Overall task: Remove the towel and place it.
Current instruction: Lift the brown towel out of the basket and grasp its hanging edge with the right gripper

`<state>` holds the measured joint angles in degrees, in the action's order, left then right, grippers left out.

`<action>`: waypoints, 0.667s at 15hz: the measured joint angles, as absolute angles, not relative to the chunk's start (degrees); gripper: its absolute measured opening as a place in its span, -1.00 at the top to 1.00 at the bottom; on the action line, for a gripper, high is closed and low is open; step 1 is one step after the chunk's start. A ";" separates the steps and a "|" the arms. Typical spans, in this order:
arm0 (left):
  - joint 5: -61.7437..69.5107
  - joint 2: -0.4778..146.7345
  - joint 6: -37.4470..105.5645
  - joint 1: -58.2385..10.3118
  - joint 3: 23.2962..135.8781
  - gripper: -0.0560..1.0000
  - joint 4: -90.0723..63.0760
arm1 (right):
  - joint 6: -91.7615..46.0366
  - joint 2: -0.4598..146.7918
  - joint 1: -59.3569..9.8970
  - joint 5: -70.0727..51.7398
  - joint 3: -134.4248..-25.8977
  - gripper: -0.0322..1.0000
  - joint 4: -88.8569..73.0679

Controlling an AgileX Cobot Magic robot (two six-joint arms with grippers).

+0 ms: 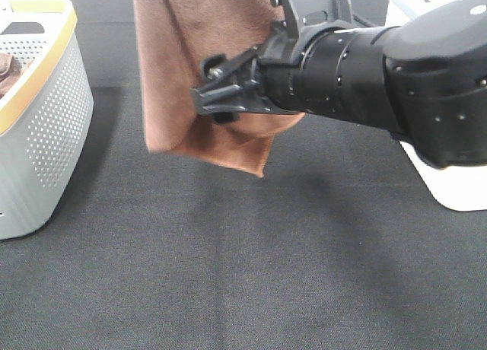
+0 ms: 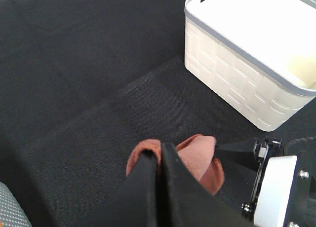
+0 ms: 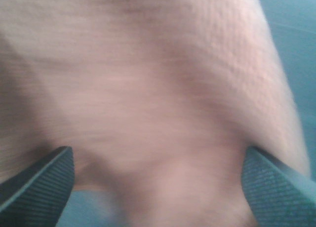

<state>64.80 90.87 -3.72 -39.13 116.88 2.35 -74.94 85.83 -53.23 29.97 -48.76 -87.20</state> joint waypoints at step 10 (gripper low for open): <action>63.48 90.93 -5.44 -39.13 116.88 0.89 2.92 | -86.23 78.15 -53.23 29.22 -48.70 -0.74 -99.58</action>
